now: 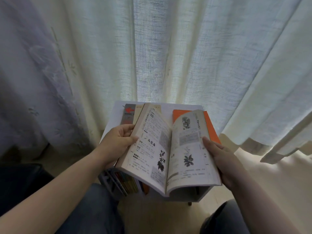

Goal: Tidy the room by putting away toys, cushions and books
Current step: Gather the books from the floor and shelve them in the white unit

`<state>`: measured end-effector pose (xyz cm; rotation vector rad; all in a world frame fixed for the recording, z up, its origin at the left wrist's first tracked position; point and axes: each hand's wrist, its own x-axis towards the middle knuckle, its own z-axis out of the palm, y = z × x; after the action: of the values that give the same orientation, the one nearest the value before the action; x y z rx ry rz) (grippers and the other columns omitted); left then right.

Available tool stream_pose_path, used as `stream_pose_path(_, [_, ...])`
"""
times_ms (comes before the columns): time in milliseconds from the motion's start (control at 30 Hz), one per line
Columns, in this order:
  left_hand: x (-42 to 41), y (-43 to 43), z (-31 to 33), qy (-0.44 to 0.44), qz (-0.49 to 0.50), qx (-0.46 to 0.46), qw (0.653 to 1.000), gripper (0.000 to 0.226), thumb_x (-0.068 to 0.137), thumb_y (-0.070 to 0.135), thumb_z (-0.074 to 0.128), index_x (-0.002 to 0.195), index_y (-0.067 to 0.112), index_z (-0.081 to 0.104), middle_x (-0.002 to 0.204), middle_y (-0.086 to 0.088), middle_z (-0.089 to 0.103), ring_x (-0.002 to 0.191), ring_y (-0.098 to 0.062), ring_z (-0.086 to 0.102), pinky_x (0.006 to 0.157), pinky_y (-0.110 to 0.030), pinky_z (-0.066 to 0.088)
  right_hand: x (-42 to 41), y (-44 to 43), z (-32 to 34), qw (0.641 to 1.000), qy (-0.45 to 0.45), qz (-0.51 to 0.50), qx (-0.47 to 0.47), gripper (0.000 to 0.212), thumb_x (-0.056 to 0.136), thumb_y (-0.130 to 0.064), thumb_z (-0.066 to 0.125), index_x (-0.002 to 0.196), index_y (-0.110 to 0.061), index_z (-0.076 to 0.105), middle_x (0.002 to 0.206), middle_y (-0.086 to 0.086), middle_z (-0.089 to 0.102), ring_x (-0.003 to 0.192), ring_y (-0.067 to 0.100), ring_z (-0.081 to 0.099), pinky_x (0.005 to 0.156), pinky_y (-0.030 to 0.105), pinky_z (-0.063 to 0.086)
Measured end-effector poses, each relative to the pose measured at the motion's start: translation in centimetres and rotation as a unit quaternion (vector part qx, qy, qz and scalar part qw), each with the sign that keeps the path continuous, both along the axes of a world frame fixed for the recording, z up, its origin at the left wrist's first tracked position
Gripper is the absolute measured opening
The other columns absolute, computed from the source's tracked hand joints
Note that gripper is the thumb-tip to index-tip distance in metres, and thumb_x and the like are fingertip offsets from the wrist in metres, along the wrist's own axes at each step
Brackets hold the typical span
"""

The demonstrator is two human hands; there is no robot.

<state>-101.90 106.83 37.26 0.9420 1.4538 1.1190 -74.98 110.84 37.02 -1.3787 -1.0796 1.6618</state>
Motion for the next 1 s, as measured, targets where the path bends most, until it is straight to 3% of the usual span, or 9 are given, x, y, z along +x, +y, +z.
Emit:
stream_pose_path(200, [3.8, 0.8, 1.2, 0.023, -0.017, 0.028, 0.999, 0.041, 0.09, 0.001, 0.059, 0.126, 0.019, 0.056, 0.098, -0.006, 0.075, 0.084, -0.027, 0.073, 0.071, -0.044, 0.058, 2.7, 0.0, -0.6, 0.999, -0.045, -0.02, -0.005, 0.032, 0.098, -0.034, 0.05, 0.105, -0.009, 0.068, 0.089, 0.015, 0.075, 0.074, 0.03, 0.073, 0.069, 0.042, 0.058])
stream_pose_path(333, [6.7, 1.6, 2.1, 0.057, -0.043, 0.038, 0.997, 0.041, 0.09, 0.003, 0.06, 0.128, 0.02, 0.055, 0.097, -0.005, 0.075, 0.082, -0.024, 0.073, 0.068, -0.04, 0.058, 4.0, -0.1, 0.1, 0.996, -0.072, -0.012, 0.044, 0.031, 0.099, -0.033, 0.049, 0.102, -0.012, 0.071, 0.089, 0.012, 0.075, 0.082, 0.029, 0.072, 0.072, 0.039, 0.056])
stream_pose_path(433, [8.3, 2.0, 2.3, 0.08, -0.054, 0.041, 0.994, 0.041, 0.089, 0.004, 0.062, 0.126, 0.021, 0.058, 0.097, -0.003, 0.075, 0.084, -0.025, 0.073, 0.077, -0.045, 0.059, 4.0, -0.2, 0.0, 0.992, -0.108, 0.006, 0.059, 0.038, 0.1, -0.04, 0.044, 0.1, -0.013, 0.071, 0.087, 0.009, 0.074, 0.085, 0.027, 0.072, 0.078, 0.038, 0.057])
stream_pose_path(533, [10.7, 2.9, 2.5, 0.135, -0.065, 0.054, 0.987, 0.038, 0.087, 0.004, 0.064, 0.121, 0.021, 0.061, 0.099, -0.001, 0.074, 0.086, -0.022, 0.071, 0.082, -0.043, 0.058, 4.9, 0.1, -0.1, 0.997, -0.065, -0.012, 0.032, 0.04, 0.1, -0.04, 0.043, 0.103, -0.01, 0.069, 0.093, 0.011, 0.075, 0.09, 0.026, 0.071, 0.085, 0.042, 0.056])
stream_pose_path(667, [12.4, 4.5, 2.4, 0.236, -0.091, 0.06, 0.965, 0.04, 0.086, 0.002, 0.061, 0.118, 0.025, 0.066, 0.101, 0.005, 0.072, 0.087, -0.017, 0.07, 0.082, -0.037, 0.057, 6.5, 1.0, -0.6, 0.998, -0.043, -0.037, -0.015, 0.044, 0.1, -0.044, 0.043, 0.109, -0.005, 0.06, 0.101, 0.015, 0.073, 0.092, 0.028, 0.071, 0.085, 0.041, 0.058])
stream_pose_path(833, [14.6, 6.7, 1.9, 0.365, -0.134, 0.042, 0.92, 0.032, 0.085, 0.012, 0.062, 0.113, 0.026, 0.068, 0.106, 0.001, 0.069, 0.092, -0.019, 0.066, 0.084, -0.036, 0.055, 7.0, 1.6, -2.8, 0.995, 0.016, -0.032, -0.097, 0.059, 0.098, -0.052, 0.038, 0.12, -0.001, 0.056, 0.107, 0.016, 0.072, 0.098, 0.027, 0.07, 0.087, 0.038, 0.056])
stream_pose_path(1000, [16.6, 6.9, 0.5, 0.383, -0.141, 0.048, 0.912, 0.028, 0.085, 0.026, 0.066, 0.113, 0.023, 0.067, 0.114, 0.004, 0.065, 0.099, -0.016, 0.063, 0.087, -0.038, 0.055, 7.7, 1.5, -3.9, 0.995, 0.01, -0.069, -0.077, 0.053, 0.099, -0.052, 0.036, 0.111, -0.007, 0.061, 0.115, 0.014, 0.064, 0.106, 0.026, 0.059, 0.094, 0.038, 0.048])
